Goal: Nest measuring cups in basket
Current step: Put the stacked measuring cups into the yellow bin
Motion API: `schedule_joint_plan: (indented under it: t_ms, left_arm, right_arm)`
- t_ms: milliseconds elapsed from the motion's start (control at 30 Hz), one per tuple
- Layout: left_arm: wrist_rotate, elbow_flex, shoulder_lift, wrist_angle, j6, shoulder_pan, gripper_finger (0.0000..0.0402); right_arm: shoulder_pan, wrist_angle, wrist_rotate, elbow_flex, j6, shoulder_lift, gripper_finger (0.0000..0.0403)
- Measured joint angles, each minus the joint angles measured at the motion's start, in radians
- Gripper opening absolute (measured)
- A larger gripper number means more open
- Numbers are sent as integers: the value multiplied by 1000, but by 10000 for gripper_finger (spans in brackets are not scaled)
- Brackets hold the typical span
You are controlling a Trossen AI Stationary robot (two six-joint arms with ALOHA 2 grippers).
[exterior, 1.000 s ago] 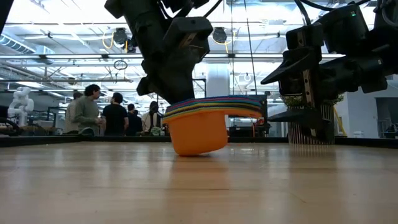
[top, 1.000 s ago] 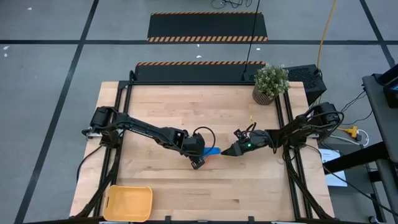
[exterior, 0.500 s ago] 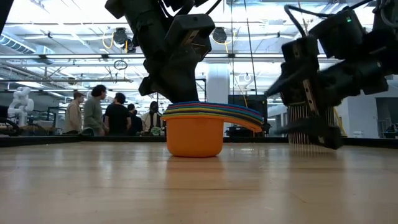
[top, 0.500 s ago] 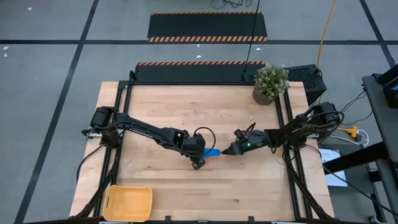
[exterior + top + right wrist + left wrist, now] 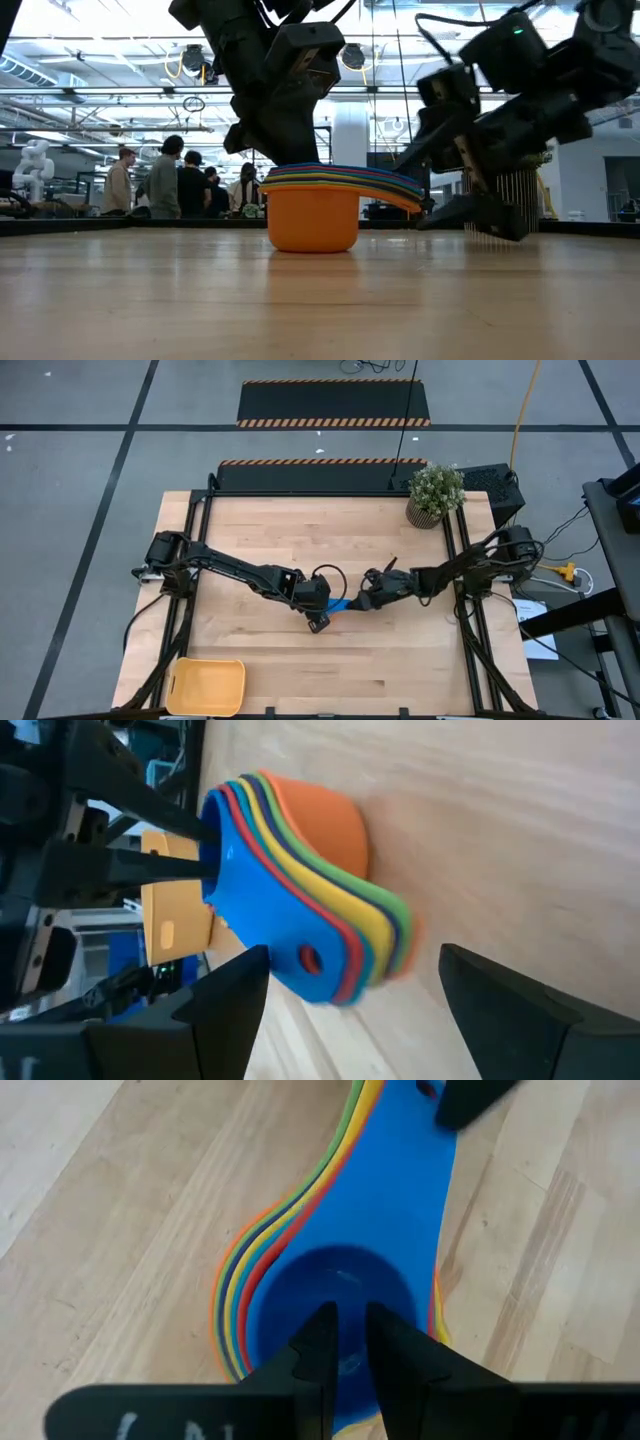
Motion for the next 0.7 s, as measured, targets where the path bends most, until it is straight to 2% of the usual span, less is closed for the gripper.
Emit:
schedule_joint_plan:
  t_ms: [133,433,700]
  left_arm:
    - [1,0,0,0,-4,0,56]
    - [19,0,0,1,-19,-16,56]
    - [21,0,2,-1,-20,-24,56]
  right_arm:
    - [-4,62,-54,49,9,90,286]
    - [-4,353,-47,56,49,215,286]
    - [-2,367,-54,55,63,218,259]
